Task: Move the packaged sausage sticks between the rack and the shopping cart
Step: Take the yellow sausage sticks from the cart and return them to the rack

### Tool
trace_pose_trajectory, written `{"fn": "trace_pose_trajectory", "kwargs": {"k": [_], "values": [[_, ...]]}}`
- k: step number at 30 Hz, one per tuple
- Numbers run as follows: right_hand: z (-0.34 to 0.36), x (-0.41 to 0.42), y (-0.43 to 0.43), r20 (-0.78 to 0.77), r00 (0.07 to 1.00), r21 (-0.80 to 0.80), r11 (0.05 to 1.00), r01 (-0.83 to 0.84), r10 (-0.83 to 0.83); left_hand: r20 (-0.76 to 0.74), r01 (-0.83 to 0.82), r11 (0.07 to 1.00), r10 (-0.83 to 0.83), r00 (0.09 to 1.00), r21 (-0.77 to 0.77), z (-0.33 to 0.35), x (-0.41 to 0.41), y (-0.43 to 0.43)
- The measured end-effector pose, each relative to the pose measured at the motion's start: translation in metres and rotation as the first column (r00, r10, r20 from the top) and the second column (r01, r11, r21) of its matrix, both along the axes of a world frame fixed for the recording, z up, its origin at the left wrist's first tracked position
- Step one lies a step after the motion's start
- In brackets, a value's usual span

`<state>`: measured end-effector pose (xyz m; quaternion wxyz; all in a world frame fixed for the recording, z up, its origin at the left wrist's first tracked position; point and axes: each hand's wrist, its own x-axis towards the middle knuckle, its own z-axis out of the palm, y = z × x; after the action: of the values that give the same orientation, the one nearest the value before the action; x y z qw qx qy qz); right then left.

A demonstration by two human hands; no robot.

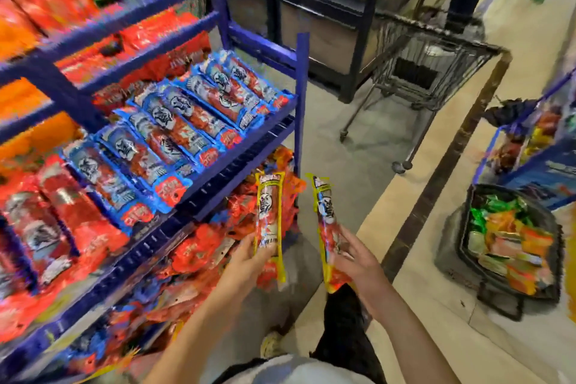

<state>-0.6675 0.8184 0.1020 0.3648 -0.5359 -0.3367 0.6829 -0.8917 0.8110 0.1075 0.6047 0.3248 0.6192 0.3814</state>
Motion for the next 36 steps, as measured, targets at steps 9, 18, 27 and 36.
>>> {"fn": "trace_pose_trajectory", "kwargs": {"k": [9, 18, 27, 36], "values": [[0.003, -0.017, 0.199, 0.171, 0.905, 0.103, 0.907, -0.409, 0.389, 0.114, -0.379, 0.922, 0.386, 0.916, -0.078, 0.008, 0.013, 0.11], [0.006, -0.031, 0.321, 0.222, 0.845, 0.131, 0.844, -0.52, 0.486, 0.165, -0.605, 0.79, 0.613, 0.773, -0.101, 0.006, 0.053, 0.195], [-0.004, -0.073, 0.352, 0.074, 0.915, -0.054, 0.918, -0.393, 0.396, 0.131, -0.812, 0.568, 0.822, 0.554, -0.131, 0.0, 0.055, 0.233], [0.0, -0.083, 0.361, 0.206, 0.873, -0.222, 0.89, -0.399, 0.442, -0.045, -0.845, 0.522, 0.847, 0.53, -0.118, -0.001, 0.041, 0.253]]}}
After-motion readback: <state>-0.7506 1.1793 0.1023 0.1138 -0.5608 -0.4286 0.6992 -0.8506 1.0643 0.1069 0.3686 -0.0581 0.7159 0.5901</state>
